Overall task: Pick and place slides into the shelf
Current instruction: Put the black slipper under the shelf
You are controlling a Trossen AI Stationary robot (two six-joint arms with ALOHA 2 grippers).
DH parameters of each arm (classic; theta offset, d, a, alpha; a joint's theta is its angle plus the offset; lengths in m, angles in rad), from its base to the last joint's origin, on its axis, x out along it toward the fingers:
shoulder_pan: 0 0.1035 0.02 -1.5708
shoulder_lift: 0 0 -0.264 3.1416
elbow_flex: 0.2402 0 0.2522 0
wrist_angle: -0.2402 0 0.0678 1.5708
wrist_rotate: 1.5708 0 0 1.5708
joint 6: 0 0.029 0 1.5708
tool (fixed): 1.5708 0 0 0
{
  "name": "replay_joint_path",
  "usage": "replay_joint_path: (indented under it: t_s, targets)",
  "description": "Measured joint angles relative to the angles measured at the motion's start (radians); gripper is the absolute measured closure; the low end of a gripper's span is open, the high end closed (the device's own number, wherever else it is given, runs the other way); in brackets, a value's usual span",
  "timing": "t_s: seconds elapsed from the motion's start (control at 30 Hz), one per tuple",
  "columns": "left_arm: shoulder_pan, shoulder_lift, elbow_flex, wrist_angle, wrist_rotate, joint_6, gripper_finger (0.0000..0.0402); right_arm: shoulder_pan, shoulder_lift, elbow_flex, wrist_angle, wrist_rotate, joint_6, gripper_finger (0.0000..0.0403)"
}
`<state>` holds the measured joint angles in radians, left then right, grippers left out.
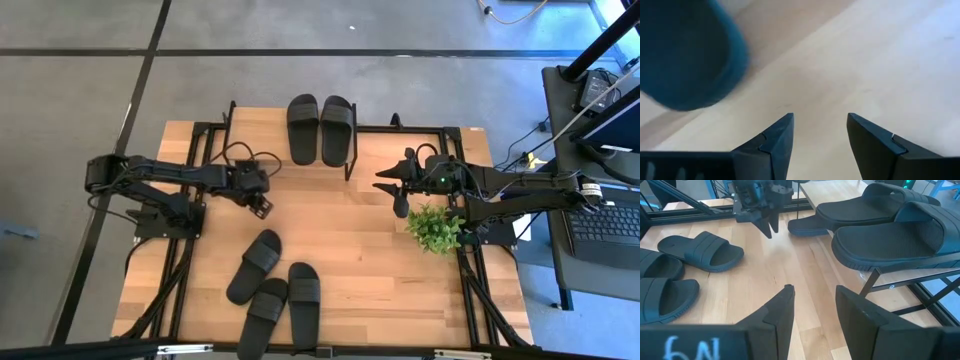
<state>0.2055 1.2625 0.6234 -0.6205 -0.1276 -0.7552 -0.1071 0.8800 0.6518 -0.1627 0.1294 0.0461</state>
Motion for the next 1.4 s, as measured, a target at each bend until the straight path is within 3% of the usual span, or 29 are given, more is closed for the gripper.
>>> replay_joint_path:
  t_s: [0.4,0.67,0.8,1.13,1.4]
  targets:
    - [-0.168,0.0,0.209,-0.054,0.081,0.158,0.0226,0.0,0.0,0.0,0.0,0.0,-0.002,0.0257]
    - [-0.378,0.0,0.396,-0.069,0.057,0.477,0.0226,0.0,0.0,0.0,0.0,0.0,-0.026,0.0257]
    - [-0.508,0.0,0.467,-0.093,-0.058,0.554,0.0226,0.0,0.0,0.0,0.0,0.001,-0.025,0.0257]
    - [-0.811,0.0,0.52,-0.258,-0.487,0.487,0.0226,0.0,0.001,0.0,0.002,0.033,-0.024,0.0257]
    - [-0.965,0.024,0.52,-0.294,-0.531,0.403,0.0226,0.0,0.002,0.0,0.002,0.038,0.012,0.0257]
